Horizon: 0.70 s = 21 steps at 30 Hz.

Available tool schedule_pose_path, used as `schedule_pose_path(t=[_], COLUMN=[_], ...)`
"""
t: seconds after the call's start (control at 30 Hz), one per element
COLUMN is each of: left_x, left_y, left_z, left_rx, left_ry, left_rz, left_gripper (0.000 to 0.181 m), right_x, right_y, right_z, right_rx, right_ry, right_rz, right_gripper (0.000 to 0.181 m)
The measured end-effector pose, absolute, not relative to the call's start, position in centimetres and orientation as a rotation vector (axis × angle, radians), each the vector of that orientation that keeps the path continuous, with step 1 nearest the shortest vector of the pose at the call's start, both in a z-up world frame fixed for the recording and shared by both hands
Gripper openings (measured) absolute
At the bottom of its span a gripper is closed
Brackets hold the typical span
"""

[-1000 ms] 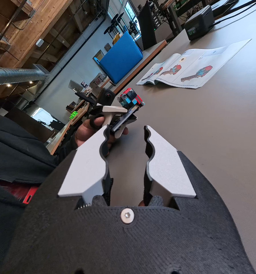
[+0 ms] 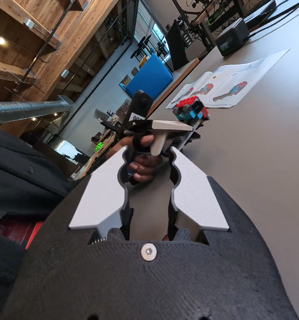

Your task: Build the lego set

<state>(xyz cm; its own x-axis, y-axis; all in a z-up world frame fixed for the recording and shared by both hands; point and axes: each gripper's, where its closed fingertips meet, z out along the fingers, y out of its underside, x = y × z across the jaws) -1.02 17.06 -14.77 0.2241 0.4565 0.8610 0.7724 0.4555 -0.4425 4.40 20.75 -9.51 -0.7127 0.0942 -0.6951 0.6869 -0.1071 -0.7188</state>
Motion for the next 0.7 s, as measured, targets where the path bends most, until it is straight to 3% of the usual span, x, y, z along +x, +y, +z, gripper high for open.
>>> schedule_pose_path(t=[0.7], left_x=[-2.7], left_y=[18.6], left_z=[-16.4], left_rx=[-1.299], left_ry=[-1.469], left_rz=[-0.264], left_gripper=[0.024], right_x=[3.4], right_y=[23.2], right_z=[-8.7], right_rx=[0.935], right_ry=[1.462], right_rz=[-1.84], right_gripper=[0.043])
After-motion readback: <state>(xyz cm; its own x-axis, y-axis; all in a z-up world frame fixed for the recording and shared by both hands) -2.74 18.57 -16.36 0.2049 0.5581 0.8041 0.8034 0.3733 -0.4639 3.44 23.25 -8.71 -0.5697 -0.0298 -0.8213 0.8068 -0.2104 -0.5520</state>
